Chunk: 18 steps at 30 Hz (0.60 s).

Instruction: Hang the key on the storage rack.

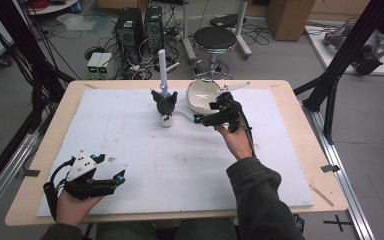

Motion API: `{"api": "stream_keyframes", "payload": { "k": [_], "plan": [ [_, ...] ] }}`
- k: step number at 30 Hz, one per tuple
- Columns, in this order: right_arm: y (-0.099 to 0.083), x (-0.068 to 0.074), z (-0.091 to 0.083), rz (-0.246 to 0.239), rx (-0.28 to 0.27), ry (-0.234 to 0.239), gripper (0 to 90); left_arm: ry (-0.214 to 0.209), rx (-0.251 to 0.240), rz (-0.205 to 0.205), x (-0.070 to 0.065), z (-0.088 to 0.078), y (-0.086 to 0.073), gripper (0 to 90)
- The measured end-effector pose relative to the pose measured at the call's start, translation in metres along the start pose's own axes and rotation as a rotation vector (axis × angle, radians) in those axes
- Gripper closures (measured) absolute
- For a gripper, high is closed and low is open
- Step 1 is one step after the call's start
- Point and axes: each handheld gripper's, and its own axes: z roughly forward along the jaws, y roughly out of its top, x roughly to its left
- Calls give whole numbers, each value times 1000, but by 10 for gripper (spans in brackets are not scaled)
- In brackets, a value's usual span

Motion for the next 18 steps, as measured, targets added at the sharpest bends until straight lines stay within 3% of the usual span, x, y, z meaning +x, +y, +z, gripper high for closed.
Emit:
{"api": "stream_keyframes", "payload": {
  "k": [18],
  "plan": [
    [-13, 3, -9, -8, -9, -6, 115, 0, -3, -4, -1, 0, 0, 170]
  ]
}}
